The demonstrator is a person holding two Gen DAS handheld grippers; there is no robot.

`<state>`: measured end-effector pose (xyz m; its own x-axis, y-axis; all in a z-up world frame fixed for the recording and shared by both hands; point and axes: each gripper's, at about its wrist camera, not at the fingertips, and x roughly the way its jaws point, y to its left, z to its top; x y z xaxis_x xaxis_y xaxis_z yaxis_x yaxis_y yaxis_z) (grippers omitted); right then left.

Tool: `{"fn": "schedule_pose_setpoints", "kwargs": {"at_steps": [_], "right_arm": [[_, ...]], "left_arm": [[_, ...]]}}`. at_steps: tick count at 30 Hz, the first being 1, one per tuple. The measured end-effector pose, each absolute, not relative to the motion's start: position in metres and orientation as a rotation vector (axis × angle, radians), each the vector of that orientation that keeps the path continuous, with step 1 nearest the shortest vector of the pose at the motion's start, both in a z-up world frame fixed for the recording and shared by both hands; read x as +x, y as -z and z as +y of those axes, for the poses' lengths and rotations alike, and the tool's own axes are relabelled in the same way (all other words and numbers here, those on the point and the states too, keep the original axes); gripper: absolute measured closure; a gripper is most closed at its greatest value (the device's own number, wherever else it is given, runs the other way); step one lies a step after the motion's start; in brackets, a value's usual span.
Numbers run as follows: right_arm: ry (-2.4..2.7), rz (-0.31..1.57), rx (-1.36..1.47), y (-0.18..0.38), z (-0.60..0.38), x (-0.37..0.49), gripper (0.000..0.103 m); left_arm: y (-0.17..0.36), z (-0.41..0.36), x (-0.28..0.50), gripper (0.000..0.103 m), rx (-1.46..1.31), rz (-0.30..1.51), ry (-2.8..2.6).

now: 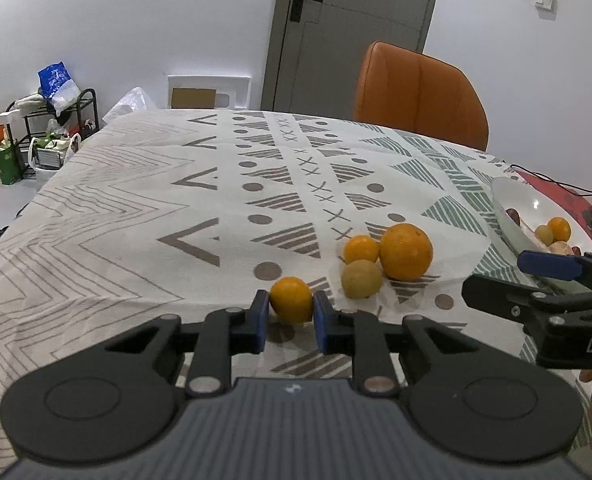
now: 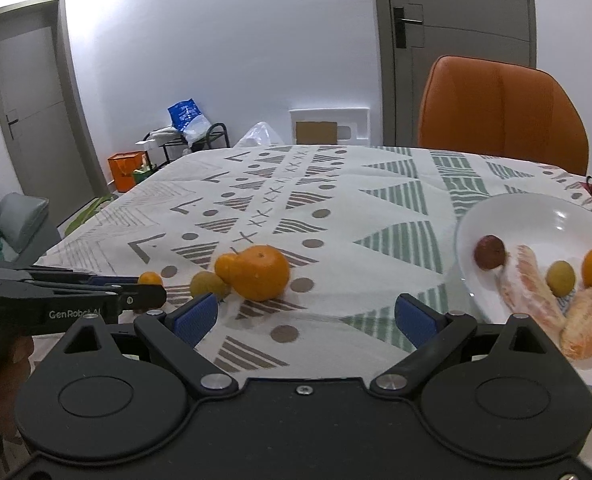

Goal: Organize fruits
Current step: 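Grasp a small tangerine with the left tool while the right tool grasps the large orange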

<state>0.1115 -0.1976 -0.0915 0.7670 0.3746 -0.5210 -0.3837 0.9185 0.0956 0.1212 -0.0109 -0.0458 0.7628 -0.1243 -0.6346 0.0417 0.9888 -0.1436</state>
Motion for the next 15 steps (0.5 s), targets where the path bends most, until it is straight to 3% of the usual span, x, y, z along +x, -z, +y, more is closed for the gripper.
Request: {"fn": "schedule_pose_setpoints", "kwargs": {"at_steps": [15], "right_arm": [[-0.460, 0.557, -0.043, 0.090, -0.166, 0.125, 0.015]], "left_arm": [[0.038, 0.017, 0.113, 0.081, -0.137, 0.668, 0.043]]}}
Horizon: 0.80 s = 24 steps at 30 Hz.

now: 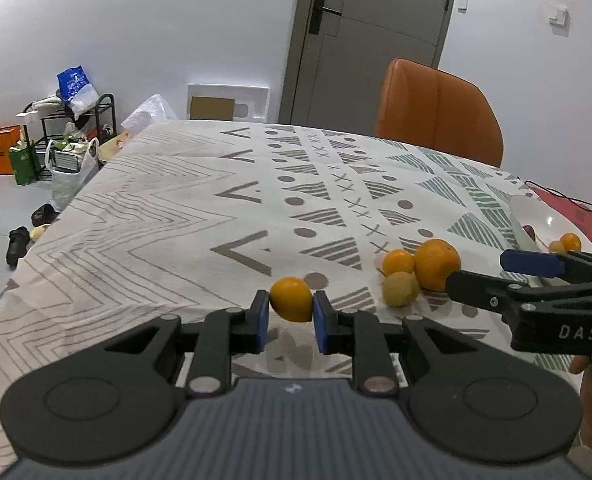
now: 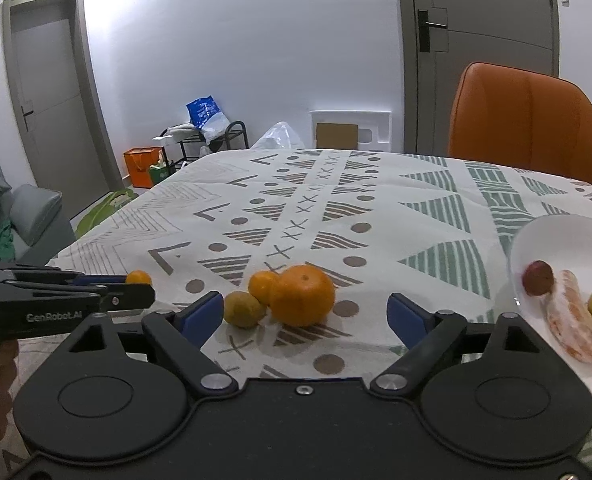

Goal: Organize fruits
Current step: 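Grasp a small tangerine with the left tool while the right tool grasps the large orange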

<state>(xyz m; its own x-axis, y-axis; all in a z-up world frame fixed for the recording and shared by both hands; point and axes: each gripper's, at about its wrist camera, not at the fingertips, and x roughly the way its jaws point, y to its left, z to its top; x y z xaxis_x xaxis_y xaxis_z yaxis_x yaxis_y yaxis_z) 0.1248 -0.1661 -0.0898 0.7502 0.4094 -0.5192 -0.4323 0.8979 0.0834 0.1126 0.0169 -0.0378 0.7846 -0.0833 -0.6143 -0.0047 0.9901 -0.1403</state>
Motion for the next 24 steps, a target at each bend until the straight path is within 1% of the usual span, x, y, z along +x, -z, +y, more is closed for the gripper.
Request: {"fn": "schedule_pose_setpoints", "kwargs": {"at_steps": [5, 10, 12, 15, 16, 17, 18, 24], "right_arm": [[-0.460, 0.566, -0.053, 0.093, -0.158, 0.130, 0.017], [-0.439, 0.575, -0.045, 0.094, -0.155, 0.137, 0.023], [-0.432, 0.580, -0.036, 0.095, -0.155, 0.140, 0.028], [-0.422, 0.583, -0.020, 0.097, -0.157, 0.144, 0.031], [-0.420, 0.587, -0.018, 0.098, -0.157, 0.145, 0.033], [-0.421, 0.594, -0.017, 0.099, -0.157, 0.146, 0.045], [-0.425, 0.610, -0.018, 0.100, -0.157, 0.148, 0.065], [-0.449, 0.603, -0.049, 0.097, -0.158, 0.137, 0.065]], "left_arm": [[0.038, 0.029, 0.111, 0.081, -0.148, 0.665, 0.023], [0.038, 0.039, 0.110, 0.081, -0.158, 0.664, 0.003], [0.039, 0.043, 0.110, 0.081, -0.162, 0.665, -0.005], [0.040, 0.046, 0.110, 0.081, -0.164, 0.666, -0.010], [0.040, 0.046, 0.110, 0.081, -0.165, 0.666, -0.011], [0.040, 0.047, 0.110, 0.081, -0.166, 0.665, -0.011], [0.040, 0.046, 0.110, 0.081, -0.167, 0.665, -0.010], [0.037, 0.041, 0.110, 0.081, -0.159, 0.657, 0.001]]}}
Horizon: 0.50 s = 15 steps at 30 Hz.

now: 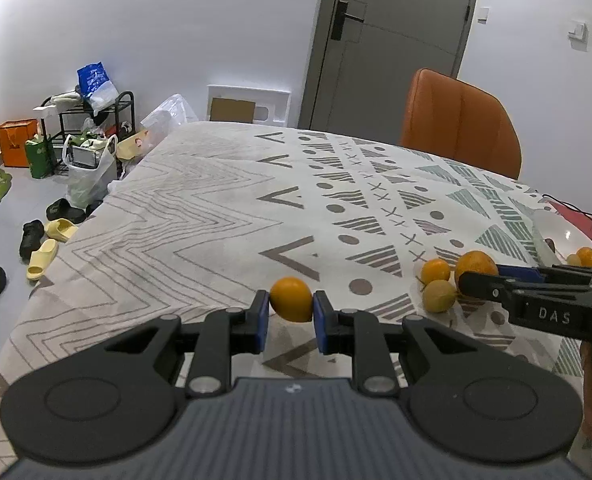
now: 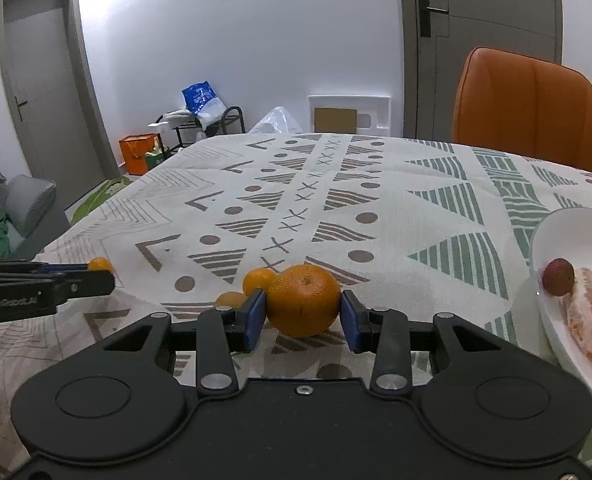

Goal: Organize fruits
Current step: 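Grasp a small tangerine with the left tool while the right tool grasps the large orange, then carry the large orange onto the plate with the right tool while the left tool carries the tangerine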

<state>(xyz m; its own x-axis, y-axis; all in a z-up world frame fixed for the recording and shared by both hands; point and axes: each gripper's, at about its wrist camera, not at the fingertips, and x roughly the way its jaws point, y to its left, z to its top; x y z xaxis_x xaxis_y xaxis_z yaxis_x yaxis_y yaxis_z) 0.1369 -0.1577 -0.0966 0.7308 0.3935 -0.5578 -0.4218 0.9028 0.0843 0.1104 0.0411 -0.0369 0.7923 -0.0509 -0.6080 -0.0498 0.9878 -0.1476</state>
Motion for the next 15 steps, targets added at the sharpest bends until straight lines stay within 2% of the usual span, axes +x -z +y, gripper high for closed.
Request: {"fn": "schedule_pose_setpoints", "kwargs": {"at_steps": [15], "right_arm": [[-0.369, 0.544, -0.013, 0.079, -0.200, 0.120, 0.065]], "left_arm": [[0.024, 0.009, 0.113, 0.081, -0.120, 0.629, 0.070]]}}
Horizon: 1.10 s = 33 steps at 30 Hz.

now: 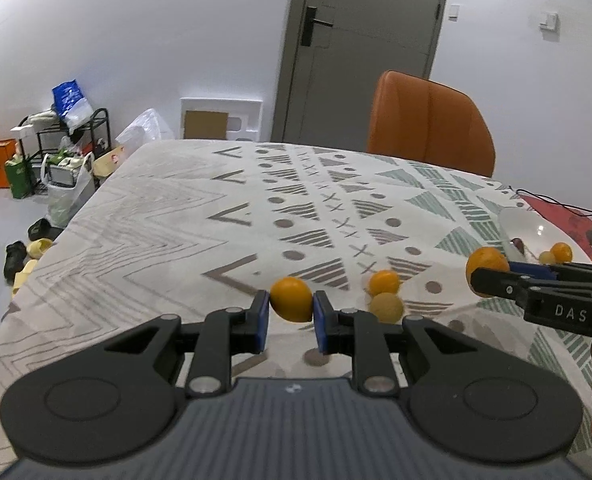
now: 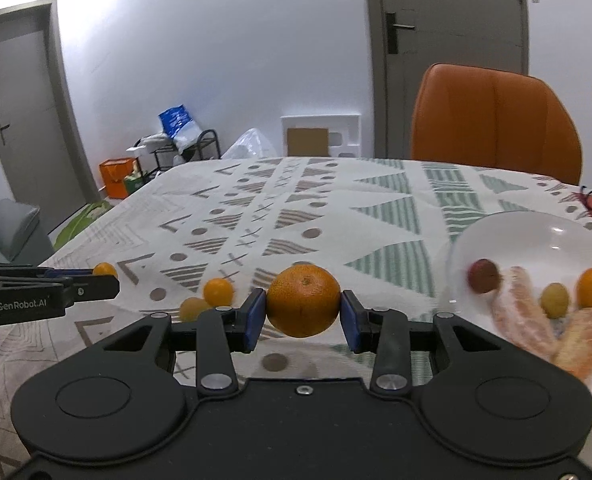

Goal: Organize fruits
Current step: 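Carry the large orange onto the plate with the right tool while the left tool carries the tangerine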

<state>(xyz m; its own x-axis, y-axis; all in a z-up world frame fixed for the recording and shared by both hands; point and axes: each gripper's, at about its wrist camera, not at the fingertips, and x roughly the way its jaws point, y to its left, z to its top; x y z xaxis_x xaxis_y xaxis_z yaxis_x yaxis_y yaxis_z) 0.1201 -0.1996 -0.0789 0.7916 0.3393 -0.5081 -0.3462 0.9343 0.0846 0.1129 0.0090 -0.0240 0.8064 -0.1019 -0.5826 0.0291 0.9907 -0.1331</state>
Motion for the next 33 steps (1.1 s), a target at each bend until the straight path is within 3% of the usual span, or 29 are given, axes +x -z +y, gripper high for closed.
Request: {"fn": "schedule_pose_setpoints", "kwargs": {"at_steps": [33], "right_arm": [[-0.149, 0.483, 0.063, 0.070, -0.317, 0.115, 0.065]], "left_arm": [[0.007, -0.089, 0.140, 0.081, -0.012, 0.599, 0.228]]}}
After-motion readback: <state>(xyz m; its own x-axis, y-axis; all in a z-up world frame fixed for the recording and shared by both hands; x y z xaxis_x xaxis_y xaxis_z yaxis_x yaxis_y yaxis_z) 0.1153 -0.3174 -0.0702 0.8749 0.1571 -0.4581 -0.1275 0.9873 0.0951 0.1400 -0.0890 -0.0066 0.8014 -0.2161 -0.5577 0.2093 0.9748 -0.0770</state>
